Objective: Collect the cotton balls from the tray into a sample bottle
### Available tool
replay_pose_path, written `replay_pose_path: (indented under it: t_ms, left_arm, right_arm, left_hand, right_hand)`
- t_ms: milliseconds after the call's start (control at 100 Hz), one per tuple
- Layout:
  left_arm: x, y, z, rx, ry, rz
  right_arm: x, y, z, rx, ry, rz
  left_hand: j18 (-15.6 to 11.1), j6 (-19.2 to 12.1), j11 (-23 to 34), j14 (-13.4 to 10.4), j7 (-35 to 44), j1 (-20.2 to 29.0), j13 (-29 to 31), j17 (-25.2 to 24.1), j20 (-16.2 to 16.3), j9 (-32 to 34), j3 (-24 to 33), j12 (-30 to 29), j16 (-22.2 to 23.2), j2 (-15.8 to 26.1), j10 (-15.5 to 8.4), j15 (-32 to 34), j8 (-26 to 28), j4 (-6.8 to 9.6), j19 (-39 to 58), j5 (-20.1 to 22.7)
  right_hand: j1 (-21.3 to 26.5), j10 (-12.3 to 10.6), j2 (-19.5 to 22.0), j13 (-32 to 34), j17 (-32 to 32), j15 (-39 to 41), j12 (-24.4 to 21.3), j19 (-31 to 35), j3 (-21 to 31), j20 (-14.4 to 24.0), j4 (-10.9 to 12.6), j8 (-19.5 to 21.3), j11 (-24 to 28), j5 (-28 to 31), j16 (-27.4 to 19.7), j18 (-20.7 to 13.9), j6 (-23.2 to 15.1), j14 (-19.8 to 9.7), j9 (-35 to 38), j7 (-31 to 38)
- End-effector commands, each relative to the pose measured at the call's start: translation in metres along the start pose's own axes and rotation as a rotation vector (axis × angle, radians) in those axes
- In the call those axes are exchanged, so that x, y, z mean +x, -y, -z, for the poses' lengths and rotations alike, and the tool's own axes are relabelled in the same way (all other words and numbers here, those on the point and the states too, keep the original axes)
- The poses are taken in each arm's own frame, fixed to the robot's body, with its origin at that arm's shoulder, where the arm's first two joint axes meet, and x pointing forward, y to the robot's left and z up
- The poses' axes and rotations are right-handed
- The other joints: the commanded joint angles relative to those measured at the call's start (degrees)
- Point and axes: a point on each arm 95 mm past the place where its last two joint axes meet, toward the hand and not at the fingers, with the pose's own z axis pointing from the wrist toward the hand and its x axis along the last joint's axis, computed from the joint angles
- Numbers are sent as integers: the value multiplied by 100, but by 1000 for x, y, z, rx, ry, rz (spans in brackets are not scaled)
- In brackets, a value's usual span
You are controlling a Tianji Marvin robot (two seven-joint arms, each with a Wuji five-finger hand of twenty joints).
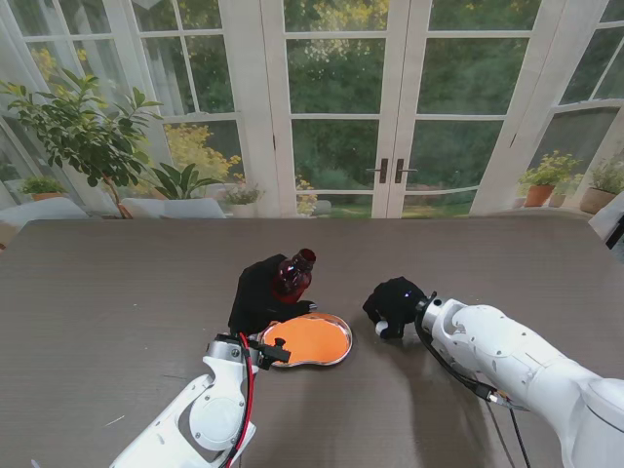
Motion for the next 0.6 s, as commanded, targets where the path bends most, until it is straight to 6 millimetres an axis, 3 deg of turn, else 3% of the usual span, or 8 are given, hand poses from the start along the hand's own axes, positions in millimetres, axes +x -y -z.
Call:
replay_pose_path:
  t_ms: [0, 380, 590]
  left_arm:
    - [3, -2, -1, -16, -1, 8]
    - [3, -2, -1, -15, -1, 6]
    - [3, 0, 0, -11, -3, 3]
  right_arm:
    - [4, 7, 1, 28, -11, -6]
    - [4, 9, 0, 26, -13, -28]
    - [3, 9, 0, 34, -20, -35]
  left_hand:
    - [-42, -900, 31, 536, 773, 419, 86, -152, 70, 263, 401, 16, 46, 4783, -76, 39, 151, 167, -39, 562]
    - [-42, -889, 22, 540, 771, 416, 84, -160, 70, 261, 400, 20, 46, 4782, -73, 36, 145, 163, -44, 565]
    - [-25, -900, 19, 536, 766, 416, 85, -159, 71, 264, 399, 19, 45, 4782, -77, 36, 143, 163, -51, 558]
  right_hand:
    - [283, 40, 77, 55, 221, 475, -31, 512, 320, -22, -135, -150, 242, 60, 94, 308, 25, -197, 600, 333]
    - [441, 77, 416, 52, 241, 510, -73, 539, 301, -44, -187, -380, 360, -60, 102, 303, -15, -165, 606, 965]
    - [454, 75, 622, 52, 262, 525, -68, 546, 351, -52, -138, -299, 424, 126, 108, 284, -184, -161, 615, 1153]
